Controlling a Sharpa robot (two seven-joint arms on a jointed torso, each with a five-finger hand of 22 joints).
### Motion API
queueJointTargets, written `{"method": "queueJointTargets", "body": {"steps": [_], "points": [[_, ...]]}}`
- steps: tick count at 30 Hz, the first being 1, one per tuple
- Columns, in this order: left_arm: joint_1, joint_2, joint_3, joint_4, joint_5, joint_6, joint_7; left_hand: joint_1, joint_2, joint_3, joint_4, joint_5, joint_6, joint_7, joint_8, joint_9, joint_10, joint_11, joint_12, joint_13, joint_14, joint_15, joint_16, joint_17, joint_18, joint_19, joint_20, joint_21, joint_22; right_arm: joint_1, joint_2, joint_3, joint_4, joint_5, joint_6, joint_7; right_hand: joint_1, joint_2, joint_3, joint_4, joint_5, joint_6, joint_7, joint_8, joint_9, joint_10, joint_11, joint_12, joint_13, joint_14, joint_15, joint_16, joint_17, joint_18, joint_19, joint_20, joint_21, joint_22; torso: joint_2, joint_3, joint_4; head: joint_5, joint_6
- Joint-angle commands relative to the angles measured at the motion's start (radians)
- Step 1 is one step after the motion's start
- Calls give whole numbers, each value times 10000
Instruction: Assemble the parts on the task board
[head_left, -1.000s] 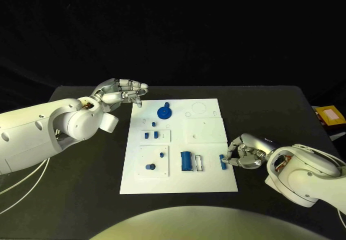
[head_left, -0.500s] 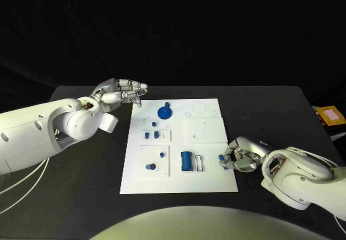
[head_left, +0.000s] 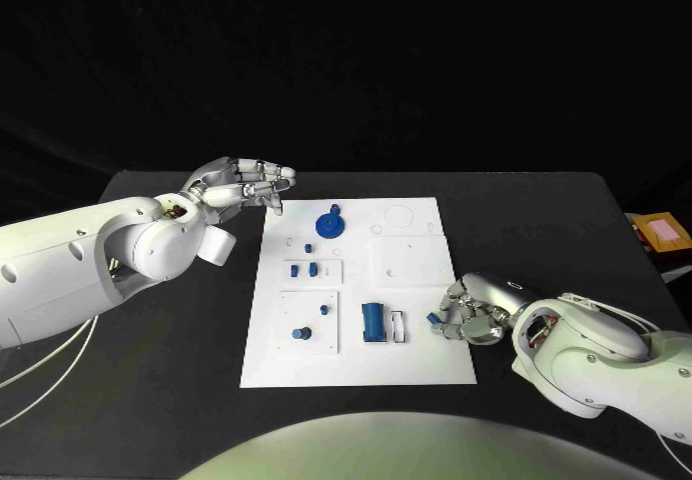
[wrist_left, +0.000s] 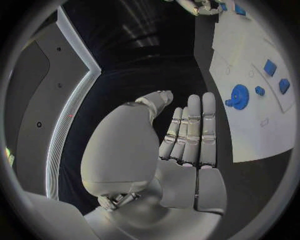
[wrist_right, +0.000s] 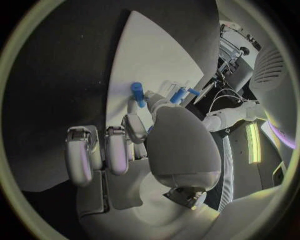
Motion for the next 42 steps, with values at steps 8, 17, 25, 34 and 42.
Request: {"method": "queueJointTargets", "body": {"steps": [8,17,25,34,42], "points": [[6,-28,7,51,29,224,-3,3,81,-31,-35,42,-38,207,12,-12,-77,-8,55,-17,-39,4,-18,-13,136,0,32,-30,4,-121,206,-59,-114,-1439,1418,-630,811,-203,657,-475,-516,94,17,-118,-129,-108,-47,-196,-95,663,-61,-48,620,-100,798,-76,-22,2467,-16,-2,-3,0,2],[6,-39,7,58,16,245,-25,3,81,-31,-35,42,-38,207,12,-12,-77,-8,55,-17,-39,4,-18,-13,136,0,32,-30,4,-128,257,-60,-71,-1506,1154,-817,749,86,1940,-592,677,264,-63,-101,-164,-17,-133,-156,-48,697,-114,19,767,-133,865,-123,130,2513,-12,2,2,-14,2],[6,-32,7,58,9,245,-37,11,86,-25,-41,44,-39,207,13,-12,-77,-9,63,-18,-39,2,-16,-15,137,1,30,-28,6,-94,237,-54,80,-1065,568,-823,408,163,2850,-930,903,135,-91,136,76,93,-146,-155,-41,719,-142,62,859,-157,911,-152,240,2545,-15,1,9,-27,2],[6,-6,7,52,6,259,-45,24,94,-14,-50,47,-40,208,14,-13,-75,-10,74,-18,-39,-1,-14,-18,138,4,27,-24,9,252,210,-39,340,-188,-233,-671,-223,115,3271,-1037,1169,83,-115,336,270,233,-162,-21,68,744,-158,120,967,-181,956,-165,348,2576,-18,-6,1,-40,2],[6,27,7,58,5,282,-42,24,94,-14,-50,47,-40,208,14,-13,-75,-10,74,-18,-39,-1,-14,-18,138,4,27,-24,9,499,552,-30,415,939,-690,-502,-705,15,3310,-947,1094,86,-129,373,306,272,-171,34,126,753,-165,138,1002,-182,957,-172,351,2577,-1,0,10,-76,2]]}}
